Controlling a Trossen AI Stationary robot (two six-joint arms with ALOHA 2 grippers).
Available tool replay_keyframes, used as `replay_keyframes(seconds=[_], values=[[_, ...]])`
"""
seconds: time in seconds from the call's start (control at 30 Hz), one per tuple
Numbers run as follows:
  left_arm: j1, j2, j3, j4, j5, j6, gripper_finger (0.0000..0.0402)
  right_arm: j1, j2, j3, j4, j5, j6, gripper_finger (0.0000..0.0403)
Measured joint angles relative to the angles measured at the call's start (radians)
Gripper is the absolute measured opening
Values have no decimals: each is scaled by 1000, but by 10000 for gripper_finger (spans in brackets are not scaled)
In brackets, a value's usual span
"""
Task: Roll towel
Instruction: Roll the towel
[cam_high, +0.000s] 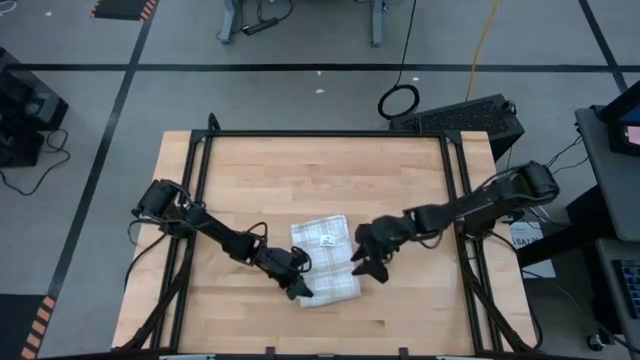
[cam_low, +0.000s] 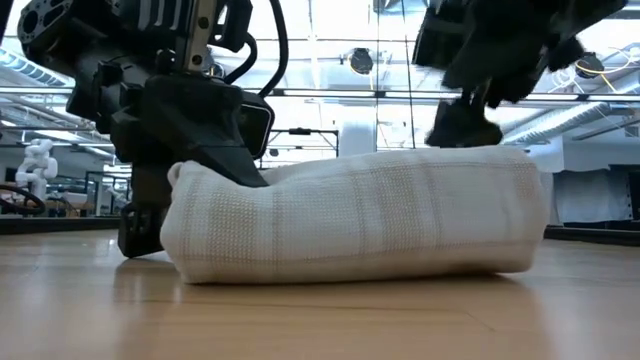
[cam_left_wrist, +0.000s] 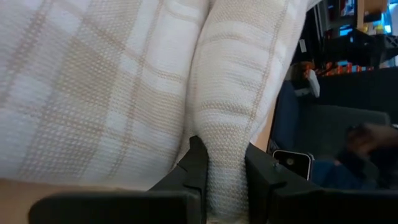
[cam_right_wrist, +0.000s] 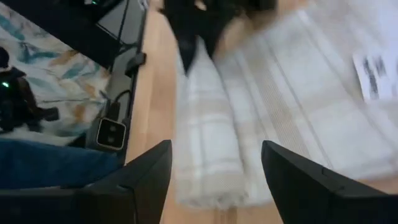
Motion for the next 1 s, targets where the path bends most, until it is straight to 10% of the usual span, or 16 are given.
replay_keyframes(seconds=[0.5,1.0], values=[[3,1,0,-6,-11,-37,73,290,79,1,89,444,-174,265],[4,2,-1,-10,-16,-100,75,296,266,2,222,457,-224,265]])
